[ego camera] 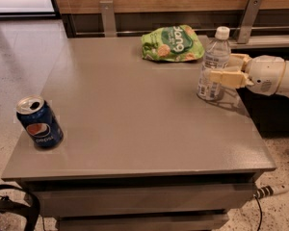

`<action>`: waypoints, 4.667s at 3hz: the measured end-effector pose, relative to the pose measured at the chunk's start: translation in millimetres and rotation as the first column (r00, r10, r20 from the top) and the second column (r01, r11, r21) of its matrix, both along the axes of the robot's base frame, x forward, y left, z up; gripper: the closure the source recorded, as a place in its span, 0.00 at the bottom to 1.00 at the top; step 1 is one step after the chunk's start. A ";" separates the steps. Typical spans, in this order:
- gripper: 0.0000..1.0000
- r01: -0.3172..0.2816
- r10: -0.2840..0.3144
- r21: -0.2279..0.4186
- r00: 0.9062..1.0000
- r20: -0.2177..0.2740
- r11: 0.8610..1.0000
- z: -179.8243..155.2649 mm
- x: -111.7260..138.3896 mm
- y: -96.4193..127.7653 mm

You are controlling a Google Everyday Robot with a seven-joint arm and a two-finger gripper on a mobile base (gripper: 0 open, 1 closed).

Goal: Move blue plastic bottle near pepsi can

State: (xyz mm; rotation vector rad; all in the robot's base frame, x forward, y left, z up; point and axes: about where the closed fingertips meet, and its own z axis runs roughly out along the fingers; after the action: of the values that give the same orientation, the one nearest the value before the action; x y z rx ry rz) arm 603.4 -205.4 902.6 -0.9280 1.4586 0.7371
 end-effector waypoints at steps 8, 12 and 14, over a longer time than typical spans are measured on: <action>1.00 -0.176 0.174 0.056 0.984 0.032 0.983 59.3 -138.3 234.6; 1.00 -0.279 0.279 -0.016 0.956 0.089 0.960 29.9 -169.9 302.9; 1.00 -0.299 0.298 -0.002 0.953 0.054 0.954 13.9 -163.8 308.6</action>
Offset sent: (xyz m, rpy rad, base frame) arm 0.0003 0.0022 0.0002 0.0005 -0.0001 0.0038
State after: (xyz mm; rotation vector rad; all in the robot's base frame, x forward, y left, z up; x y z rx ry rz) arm 439.6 103.2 916.5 -1.1705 1.2812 0.9294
